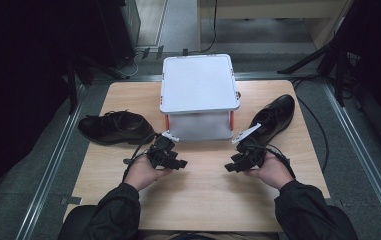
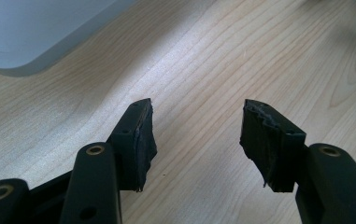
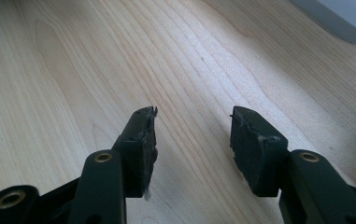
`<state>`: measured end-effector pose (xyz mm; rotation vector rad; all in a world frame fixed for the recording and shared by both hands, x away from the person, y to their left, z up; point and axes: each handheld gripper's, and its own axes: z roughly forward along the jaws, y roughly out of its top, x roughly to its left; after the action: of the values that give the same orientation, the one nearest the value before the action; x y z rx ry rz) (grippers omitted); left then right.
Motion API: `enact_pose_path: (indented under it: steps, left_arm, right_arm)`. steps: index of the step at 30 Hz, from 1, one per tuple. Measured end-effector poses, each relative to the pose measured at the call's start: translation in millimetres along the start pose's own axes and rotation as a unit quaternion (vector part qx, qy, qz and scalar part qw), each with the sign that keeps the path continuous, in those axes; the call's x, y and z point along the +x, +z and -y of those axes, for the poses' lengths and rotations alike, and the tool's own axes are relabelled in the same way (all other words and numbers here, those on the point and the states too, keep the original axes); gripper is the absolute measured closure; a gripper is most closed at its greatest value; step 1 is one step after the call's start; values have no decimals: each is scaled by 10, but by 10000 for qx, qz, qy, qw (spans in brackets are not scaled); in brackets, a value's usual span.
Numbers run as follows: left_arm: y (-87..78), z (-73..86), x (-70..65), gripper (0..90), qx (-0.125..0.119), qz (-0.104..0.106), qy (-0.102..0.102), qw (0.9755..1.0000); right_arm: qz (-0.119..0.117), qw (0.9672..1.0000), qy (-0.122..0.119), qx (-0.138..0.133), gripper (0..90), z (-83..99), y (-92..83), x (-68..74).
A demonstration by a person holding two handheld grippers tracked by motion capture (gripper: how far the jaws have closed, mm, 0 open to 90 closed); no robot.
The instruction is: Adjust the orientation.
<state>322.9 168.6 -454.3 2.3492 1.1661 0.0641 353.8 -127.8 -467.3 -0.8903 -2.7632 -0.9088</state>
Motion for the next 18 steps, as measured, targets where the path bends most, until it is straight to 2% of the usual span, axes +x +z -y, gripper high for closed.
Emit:
enact_pose_path:
  steps: [10,12,18]
  left_arm:
    - [-8,6,6,438,24,86,-18,10000]
    - [-9,13,4,445,-17,88,-108,9999]
    - [-40,50,34,476,48,118,-157,9998]
  right_arm:
    - [-24,9998,38,-185,500,-12,-31,-5]
    - [-47,9998,46,-193,501,-20,-33,-1]
    - [-102,9997,54,-220,502,-60,-16,4]
